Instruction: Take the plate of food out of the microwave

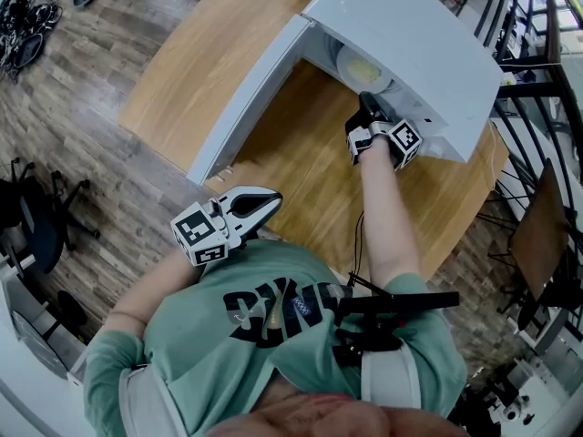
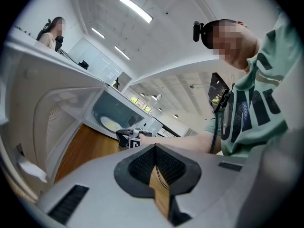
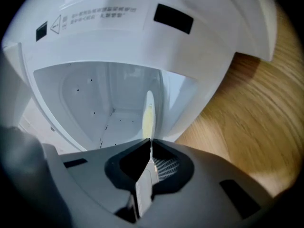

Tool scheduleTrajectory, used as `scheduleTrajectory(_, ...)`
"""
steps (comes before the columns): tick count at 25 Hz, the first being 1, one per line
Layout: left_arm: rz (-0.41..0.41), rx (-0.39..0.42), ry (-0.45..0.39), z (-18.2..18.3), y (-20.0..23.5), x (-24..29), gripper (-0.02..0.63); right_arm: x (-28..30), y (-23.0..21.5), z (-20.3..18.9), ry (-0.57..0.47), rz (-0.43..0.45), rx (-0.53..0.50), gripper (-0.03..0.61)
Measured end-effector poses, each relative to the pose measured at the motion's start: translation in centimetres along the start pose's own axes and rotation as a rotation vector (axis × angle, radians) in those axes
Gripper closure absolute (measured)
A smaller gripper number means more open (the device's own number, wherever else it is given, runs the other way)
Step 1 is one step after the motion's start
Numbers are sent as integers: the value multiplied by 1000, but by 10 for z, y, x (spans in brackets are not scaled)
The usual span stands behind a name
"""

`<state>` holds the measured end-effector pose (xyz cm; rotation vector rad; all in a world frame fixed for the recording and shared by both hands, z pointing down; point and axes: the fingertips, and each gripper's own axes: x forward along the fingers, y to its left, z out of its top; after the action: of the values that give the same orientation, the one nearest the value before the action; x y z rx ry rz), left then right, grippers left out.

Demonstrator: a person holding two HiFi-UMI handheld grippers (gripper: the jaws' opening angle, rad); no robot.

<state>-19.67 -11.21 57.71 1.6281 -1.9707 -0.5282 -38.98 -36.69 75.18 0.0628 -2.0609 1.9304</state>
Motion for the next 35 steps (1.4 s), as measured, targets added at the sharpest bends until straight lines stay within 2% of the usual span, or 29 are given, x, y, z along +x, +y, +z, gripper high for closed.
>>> scheduleTrajectory(7, -3, 3, 0, -1, -3, -2, 611, -5, 7, -6, 15, 19, -15, 554)
scheduleTrajectory(10, 2, -1, 4, -2, -3, -2, 611, -3, 10, -7, 26, 17, -27, 455)
scheduleTrajectory(12, 5, -8, 2, -3, -2, -2, 611, 0, 8, -5, 26, 4, -32, 420)
scheduleTrajectory(19, 16, -14, -2, -4, -2, -5, 611, 8, 3, 3, 1, -36, -23, 420)
scheduleTrajectory(22, 22, -21, -5, -6, 0, -8, 611, 8, -1, 5, -9, -39, 2, 434)
scheduleTrajectory(25, 25, -17, -4, -7, -1, -11, 611, 6, 3, 5, -16, -46, -21, 542)
scheduleTrajectory(27, 28, -16, -5, -6, 0, -13, 611, 6, 11, 5, -21, -14, -33, 559)
scheduleTrajectory(35, 17, -14, -11, -3, -8, -15, 611, -15, 20, -12, 11, 63, -18, 561)
